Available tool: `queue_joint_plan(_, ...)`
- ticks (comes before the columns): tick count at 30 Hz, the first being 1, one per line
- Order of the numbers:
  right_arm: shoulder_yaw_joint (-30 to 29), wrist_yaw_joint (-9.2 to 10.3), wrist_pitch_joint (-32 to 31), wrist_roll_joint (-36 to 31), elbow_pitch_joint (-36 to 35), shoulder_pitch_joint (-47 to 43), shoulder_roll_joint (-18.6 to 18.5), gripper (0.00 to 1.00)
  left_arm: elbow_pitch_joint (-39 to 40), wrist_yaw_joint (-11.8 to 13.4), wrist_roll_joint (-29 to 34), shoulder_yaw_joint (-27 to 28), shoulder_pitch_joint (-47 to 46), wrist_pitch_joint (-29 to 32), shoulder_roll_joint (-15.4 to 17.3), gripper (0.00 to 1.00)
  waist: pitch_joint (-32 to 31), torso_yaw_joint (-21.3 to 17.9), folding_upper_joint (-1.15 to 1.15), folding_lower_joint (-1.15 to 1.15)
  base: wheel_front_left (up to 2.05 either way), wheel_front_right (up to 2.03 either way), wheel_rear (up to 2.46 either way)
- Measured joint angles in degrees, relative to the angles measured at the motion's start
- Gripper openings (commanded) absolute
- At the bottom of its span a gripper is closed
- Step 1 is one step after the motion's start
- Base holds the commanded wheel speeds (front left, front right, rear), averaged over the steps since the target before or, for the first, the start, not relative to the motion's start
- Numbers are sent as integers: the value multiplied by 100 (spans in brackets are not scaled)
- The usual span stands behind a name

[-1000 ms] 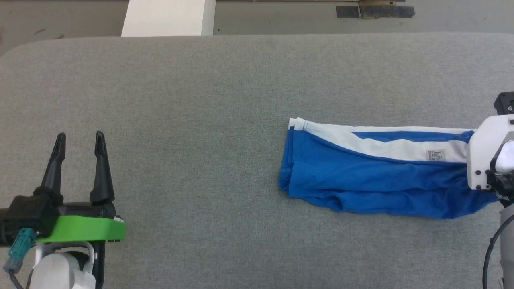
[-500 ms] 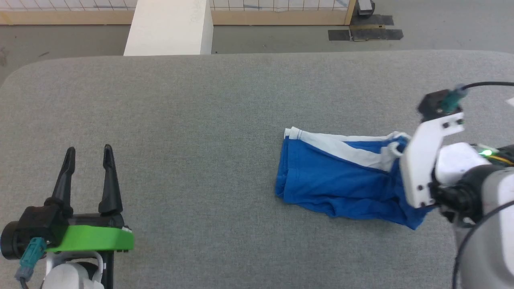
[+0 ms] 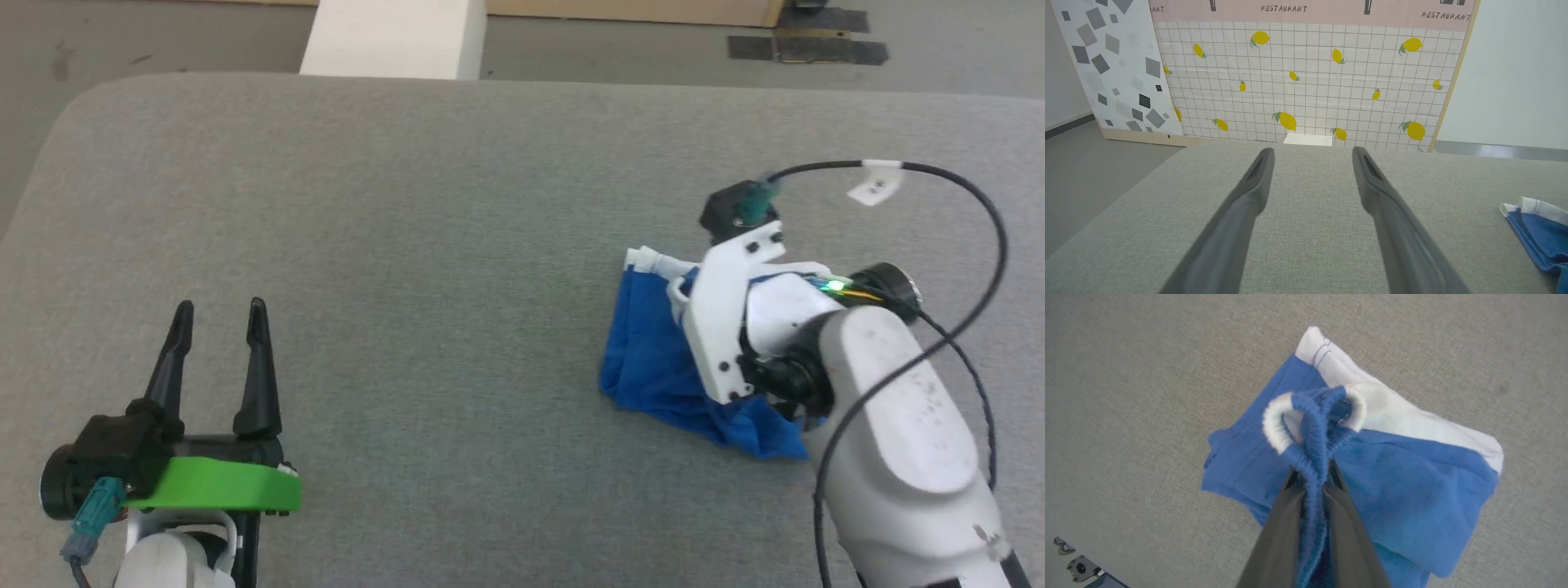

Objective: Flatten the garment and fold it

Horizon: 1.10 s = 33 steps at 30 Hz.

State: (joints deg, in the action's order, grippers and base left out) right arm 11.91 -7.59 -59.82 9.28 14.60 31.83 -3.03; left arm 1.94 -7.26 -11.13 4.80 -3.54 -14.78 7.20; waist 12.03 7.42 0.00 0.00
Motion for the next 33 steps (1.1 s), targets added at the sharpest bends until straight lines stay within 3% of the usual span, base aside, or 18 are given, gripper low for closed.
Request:
queue_joint_plan(9, 304, 1, 583, 170, 1040, 463, 9, 0, -131, 0, -64, -38, -8, 0, 0, 100, 84, 294, 0, 0, 0, 0, 0)
queue_joint_plan(10, 354, 1, 666, 209, 1105, 485, 8, 67, -138, 0, -64, -41, -8, 0, 0, 100, 75, 299, 0, 0, 0, 0, 0)
queue_joint_plan(11, 400, 1, 726, 256, 1146, 498, 7, 100, -141, 0, -64, -38, -7, 0, 0, 100, 66, 297, 0, 0, 0, 0, 0)
queue_joint_plan(16, 854, 1, 994, 569, 1129, 687, 11, 100, -145, 0, -59, -49, -1, 0, 1, 100, -2, 197, 0, 0, 0, 0, 0)
queue_joint_plan(21, 1022, 1, 1285, 1056, 660, 822, 23, 100, -124, 0, -44, -15, 20, 0, 9, 100, -112, 21, 0, 0, 0, 0, 0)
queue_joint_plan(25, 593, 0, 1454, 972, 337, 796, 27, 100, -63, 0, -5, 68, 103, 0, 8, 100, -227, -179, 0, 0, 0, 0, 0)
queue_joint_plan(33, -676, 1, 1169, -461, -292, -302, 1, 100, 177, 0, 154, 148, 225, -1, -7, 100, -364, -548, 0, 0, 0, 0, 0)
